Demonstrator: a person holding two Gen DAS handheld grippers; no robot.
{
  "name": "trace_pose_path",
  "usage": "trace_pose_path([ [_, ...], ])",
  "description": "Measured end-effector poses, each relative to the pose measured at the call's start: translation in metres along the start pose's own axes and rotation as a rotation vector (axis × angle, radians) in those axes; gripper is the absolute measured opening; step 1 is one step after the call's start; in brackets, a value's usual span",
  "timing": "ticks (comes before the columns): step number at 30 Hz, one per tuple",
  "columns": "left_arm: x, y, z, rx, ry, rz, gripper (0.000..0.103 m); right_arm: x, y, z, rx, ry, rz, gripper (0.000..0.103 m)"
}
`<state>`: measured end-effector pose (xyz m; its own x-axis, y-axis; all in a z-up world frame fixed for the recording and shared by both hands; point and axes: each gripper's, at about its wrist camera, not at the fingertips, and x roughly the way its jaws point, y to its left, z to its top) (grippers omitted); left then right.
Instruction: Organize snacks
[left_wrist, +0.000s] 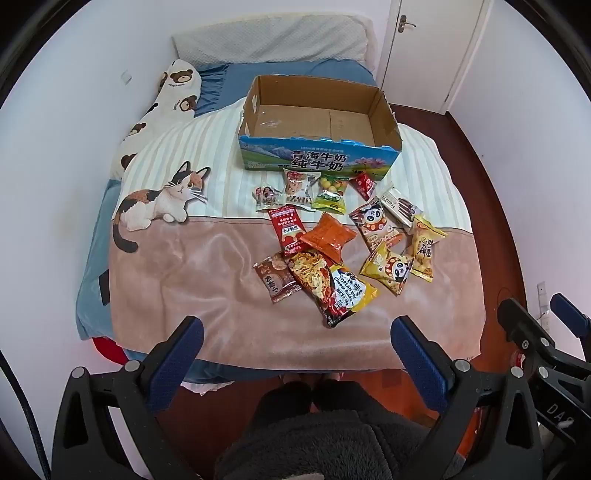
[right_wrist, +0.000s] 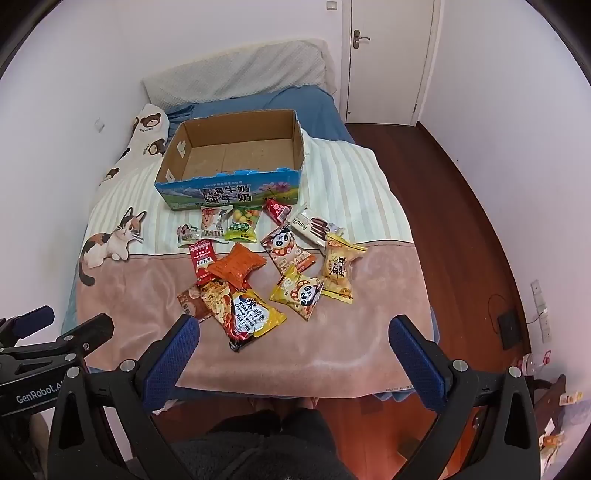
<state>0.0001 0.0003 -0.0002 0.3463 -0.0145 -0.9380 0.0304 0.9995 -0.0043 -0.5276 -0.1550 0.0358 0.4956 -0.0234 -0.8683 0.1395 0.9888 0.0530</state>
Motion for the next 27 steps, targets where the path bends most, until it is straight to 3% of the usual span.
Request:
trace_pose_path([
  [27,0.0011,0.0069,-0.0022,0.0,0.0,0.002,0.103,-0.0053,-0.0028,-0.0074,0.007,0.003,-0.006,0.103],
])
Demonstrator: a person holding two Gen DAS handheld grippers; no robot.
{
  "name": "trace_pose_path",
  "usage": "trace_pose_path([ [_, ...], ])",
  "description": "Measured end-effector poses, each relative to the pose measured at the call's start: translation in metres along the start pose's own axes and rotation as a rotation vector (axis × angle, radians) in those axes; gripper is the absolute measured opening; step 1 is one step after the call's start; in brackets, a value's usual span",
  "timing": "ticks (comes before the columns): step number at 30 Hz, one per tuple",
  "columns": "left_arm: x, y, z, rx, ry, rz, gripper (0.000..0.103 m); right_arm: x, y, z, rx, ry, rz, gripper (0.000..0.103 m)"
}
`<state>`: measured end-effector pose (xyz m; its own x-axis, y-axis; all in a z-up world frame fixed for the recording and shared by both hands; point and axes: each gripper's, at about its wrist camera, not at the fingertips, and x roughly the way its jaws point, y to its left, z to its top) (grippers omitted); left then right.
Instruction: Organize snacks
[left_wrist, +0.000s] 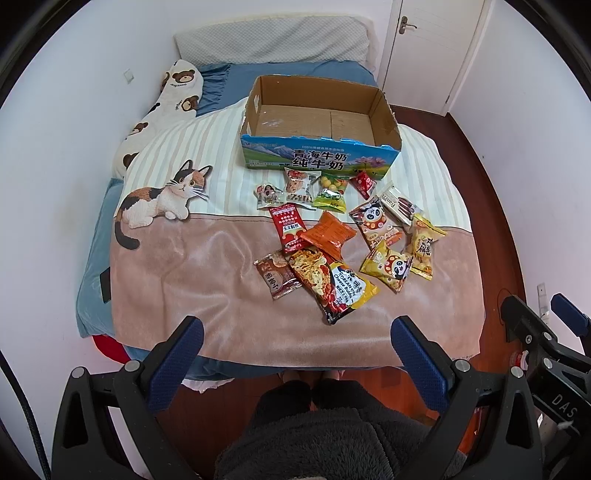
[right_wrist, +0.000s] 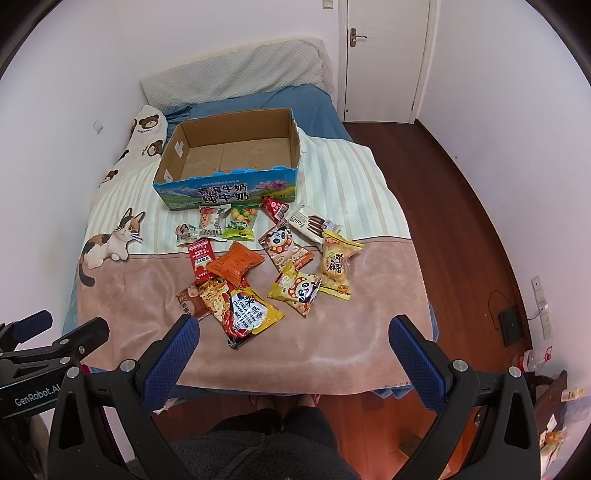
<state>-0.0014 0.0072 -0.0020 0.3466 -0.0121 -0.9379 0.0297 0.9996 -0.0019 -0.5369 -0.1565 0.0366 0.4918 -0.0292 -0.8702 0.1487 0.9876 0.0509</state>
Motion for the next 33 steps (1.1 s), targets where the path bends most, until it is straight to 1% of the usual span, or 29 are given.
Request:
trace_pose_path([
  [33,-0.01,-0.001,-0.005,-0.001,-0.005,0.001,0.103,-0.004,0.001,-0.006,0.002,-0.001,0.003,0.103],
])
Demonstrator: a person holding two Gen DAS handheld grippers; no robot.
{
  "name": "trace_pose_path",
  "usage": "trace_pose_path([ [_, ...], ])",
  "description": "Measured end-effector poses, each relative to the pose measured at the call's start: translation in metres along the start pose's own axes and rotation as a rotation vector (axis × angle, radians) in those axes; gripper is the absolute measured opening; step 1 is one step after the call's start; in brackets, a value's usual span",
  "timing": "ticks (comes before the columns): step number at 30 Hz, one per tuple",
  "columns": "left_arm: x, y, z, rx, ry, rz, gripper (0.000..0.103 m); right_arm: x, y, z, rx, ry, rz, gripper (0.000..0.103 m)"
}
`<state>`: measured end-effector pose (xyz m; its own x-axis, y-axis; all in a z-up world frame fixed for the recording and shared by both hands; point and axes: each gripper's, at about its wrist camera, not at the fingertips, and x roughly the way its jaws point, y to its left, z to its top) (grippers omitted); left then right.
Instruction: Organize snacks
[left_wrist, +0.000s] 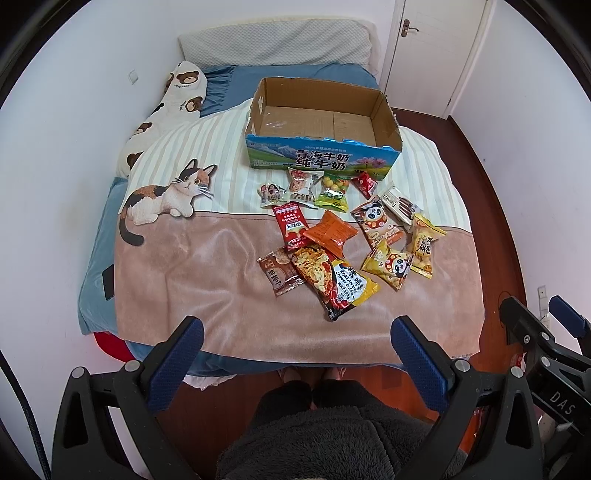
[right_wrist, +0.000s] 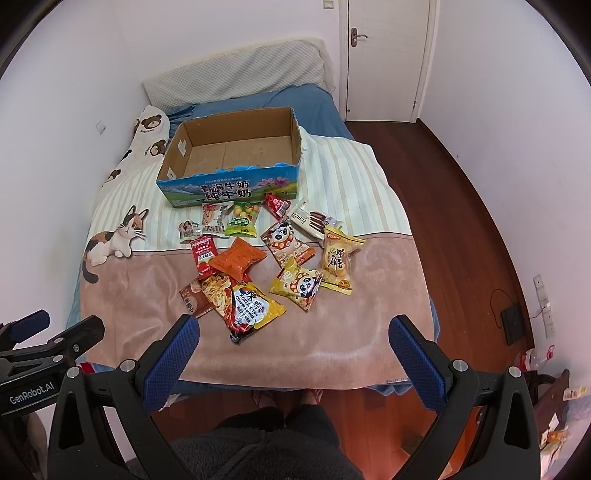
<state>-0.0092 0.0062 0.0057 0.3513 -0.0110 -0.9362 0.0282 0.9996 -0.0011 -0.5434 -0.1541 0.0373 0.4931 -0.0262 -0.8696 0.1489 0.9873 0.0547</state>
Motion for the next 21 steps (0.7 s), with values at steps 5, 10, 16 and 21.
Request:
trace_pose_path([
  [5,0.0002,-0.0004,-0.0001,0.001,-0.002,0.001,0.103,-0.0003,0.0,-0.0002,0.001,-0.001,0.001,0.103],
  [10,-0.0032,0.002,-0.0005,0.001,-0.003,0.001,0.103,-0.0004,-0.0003,-0.0003,0.0,0.0,0.001,0.103],
  [16,-0.0034,0.002,-0.001,0.002,-0.005,0.001,0.103,-0.0021,0.0024,-0.0036,0.0,-0.001,0.002,0.103],
  [21,-0.0049,0.0029,-0.0014,0.001,-0.006,-0.001,0.103,-0.0024,0.0043,-0.0061,-0.003,-0.001,0.001,0.103],
])
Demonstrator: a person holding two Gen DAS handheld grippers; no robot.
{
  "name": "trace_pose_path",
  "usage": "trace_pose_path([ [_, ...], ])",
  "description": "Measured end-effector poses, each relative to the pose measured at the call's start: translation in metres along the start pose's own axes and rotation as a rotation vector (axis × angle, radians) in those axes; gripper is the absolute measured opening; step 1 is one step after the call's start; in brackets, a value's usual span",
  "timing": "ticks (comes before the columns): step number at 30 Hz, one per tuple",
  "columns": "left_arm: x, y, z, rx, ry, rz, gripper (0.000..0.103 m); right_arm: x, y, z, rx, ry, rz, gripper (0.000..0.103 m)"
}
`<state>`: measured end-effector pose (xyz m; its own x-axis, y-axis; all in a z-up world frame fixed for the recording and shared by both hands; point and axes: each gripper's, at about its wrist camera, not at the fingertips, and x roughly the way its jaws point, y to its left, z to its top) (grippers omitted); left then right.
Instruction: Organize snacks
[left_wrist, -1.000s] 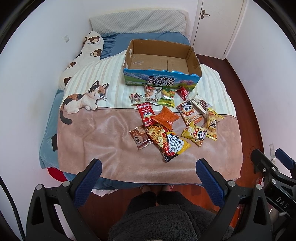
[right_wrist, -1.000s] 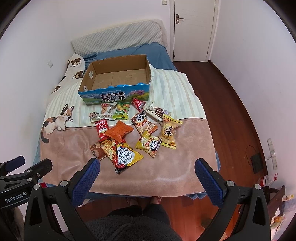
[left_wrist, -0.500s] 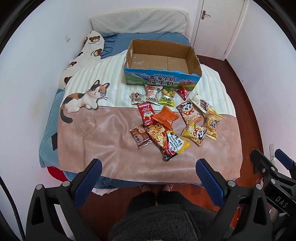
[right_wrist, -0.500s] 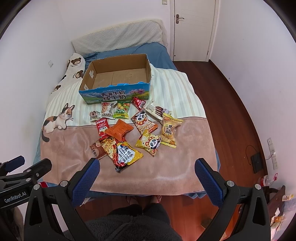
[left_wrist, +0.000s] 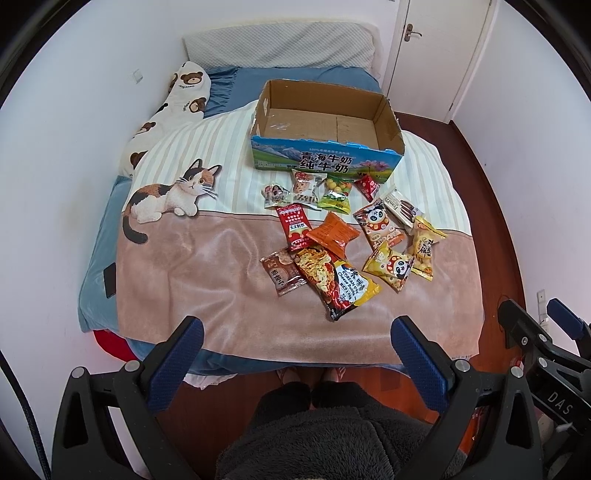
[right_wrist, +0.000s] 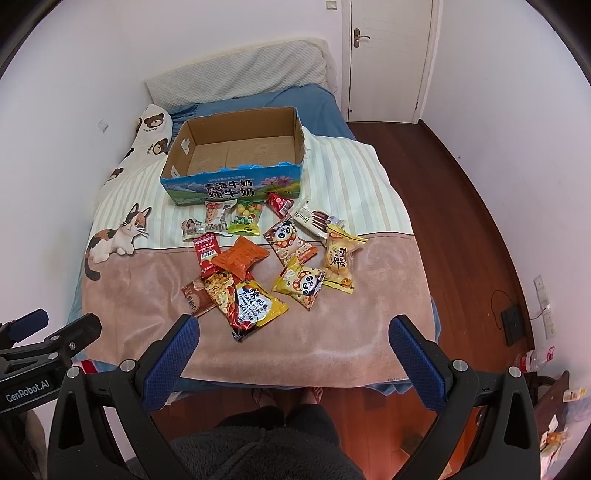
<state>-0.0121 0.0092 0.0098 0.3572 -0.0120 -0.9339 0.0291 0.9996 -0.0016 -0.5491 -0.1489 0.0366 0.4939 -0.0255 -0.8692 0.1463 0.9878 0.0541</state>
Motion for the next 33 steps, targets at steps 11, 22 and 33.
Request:
trace_pose_path([
  [11,-0.016,0.008,0.0,0.004,-0.008,0.002,0.103,-0.007,0.003,-0.002,0.001,-0.007,0.003,0.103],
  [22,0.013,0.017,0.016,-0.045,0.011,0.042,0.103,0.024,-0.012,0.01,0.072,0.021,0.004,0.103],
  [33,0.186,0.012,0.05,-0.183,0.335,-0.076,0.103,0.149,-0.046,0.025,0.129,0.142,-0.012,0.103],
])
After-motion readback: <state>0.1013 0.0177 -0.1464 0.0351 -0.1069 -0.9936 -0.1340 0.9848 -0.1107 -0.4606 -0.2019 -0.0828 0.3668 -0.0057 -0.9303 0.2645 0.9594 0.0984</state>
